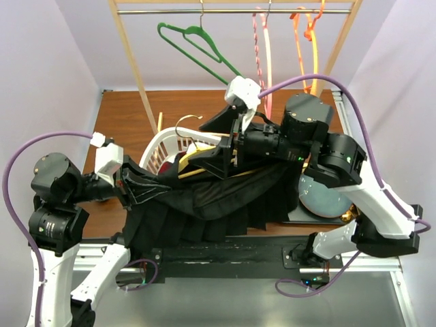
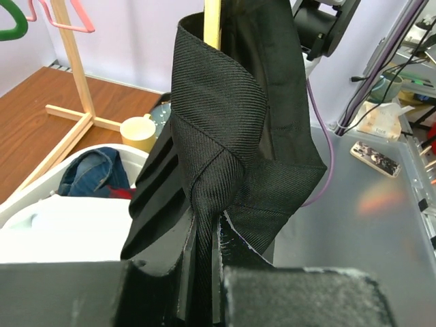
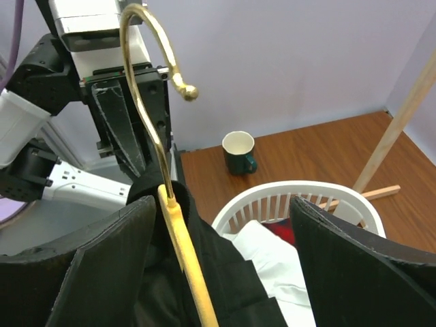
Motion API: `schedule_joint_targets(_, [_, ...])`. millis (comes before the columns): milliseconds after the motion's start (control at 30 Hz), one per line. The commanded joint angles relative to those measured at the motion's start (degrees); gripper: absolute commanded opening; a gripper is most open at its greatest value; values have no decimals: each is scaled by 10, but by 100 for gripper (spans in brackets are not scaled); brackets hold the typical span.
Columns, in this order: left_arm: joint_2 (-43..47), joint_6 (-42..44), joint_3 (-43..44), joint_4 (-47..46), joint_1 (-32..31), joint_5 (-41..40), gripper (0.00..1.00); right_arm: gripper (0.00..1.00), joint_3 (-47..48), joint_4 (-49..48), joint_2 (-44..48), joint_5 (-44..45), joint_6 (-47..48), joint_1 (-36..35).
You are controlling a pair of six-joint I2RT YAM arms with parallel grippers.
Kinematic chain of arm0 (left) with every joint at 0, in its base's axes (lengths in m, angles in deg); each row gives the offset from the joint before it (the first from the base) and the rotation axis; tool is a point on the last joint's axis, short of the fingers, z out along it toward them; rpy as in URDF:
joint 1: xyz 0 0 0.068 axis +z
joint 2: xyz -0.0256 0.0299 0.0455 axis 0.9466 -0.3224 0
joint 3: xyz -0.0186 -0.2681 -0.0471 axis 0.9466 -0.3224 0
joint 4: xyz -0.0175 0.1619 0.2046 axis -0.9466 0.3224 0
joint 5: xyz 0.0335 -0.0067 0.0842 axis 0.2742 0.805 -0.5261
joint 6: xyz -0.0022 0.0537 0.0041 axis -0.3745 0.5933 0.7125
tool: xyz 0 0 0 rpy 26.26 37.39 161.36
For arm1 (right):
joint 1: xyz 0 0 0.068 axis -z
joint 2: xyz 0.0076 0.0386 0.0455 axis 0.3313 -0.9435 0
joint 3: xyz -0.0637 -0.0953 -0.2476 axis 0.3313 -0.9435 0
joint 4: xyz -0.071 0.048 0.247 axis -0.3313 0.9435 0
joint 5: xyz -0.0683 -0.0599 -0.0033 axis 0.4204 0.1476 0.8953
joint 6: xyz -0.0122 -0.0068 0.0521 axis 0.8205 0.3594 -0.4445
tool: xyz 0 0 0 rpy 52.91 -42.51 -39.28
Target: Remove the skirt from the hanger
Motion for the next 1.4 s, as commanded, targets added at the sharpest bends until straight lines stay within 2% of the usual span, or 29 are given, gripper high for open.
schedule_joint_targets(0, [1, 11, 21, -43, 0, -37, 0, 89, 2, -15, 39, 11, -13, -2])
schedule_joint_targets(33, [1, 15, 26, -40, 0, -43, 0, 93, -1, -8, 48, 34, -16, -2])
schedule_joint_targets(100, [3, 21, 40, -35, 0, -60, 0, 98, -11, 0, 84, 149, -48, -2])
schedule_joint_targets(167, [4, 22, 46, -35, 0, -71, 0, 98, -43, 4, 120, 275, -92, -2])
schedule_joint_targets(233, [7, 21, 55, -35, 0, -74, 0, 98, -101, -22, 177, 323, -109, -2])
schedule_joint_targets(400, [14, 20, 69, -32, 0, -83, 0, 96, -147, -36, 230, 384, -116, -2])
schedule_joint_targets(600, [23, 23, 71, -26, 0, -101, 0, 86, -148, -28, 233, 415, -72, -2])
schedule_joint_targets(833, [22, 25, 78, -19, 0, -111, 0, 84, -147, -25, 233, 434, -47, -2])
schedule_joint_targets(933, [23, 26, 81, -19, 0, -117, 0, 76, -157, -20, 231, 429, -48, -2])
schedule_joint_targets(1033, [25, 27, 81, -21, 0, -122, 0, 59, -168, -20, 233, 459, -42, -1])
schedule_joint_targets(1067, [26, 27, 82, -21, 0, -127, 0, 46, -173, -21, 233, 485, -38, -2])
schedule_joint_targets(1133, [26, 29, 86, -21, 0, -132, 0, 34, -189, -35, 240, 515, -26, -2])
schedule_joint_targets(1167, [27, 29, 89, -21, 0, -136, 0, 21, -195, -42, 245, 527, -20, -2])
schedule_joint_targets(1267, [23, 28, 103, -16, 0, -149, 0, 0, -218, -71, 249, 600, 8, -2])
schedule_joint_targets(1367, [20, 25, 116, -14, 0, -157, 0, 0, -225, -76, 248, 645, 25, -2])
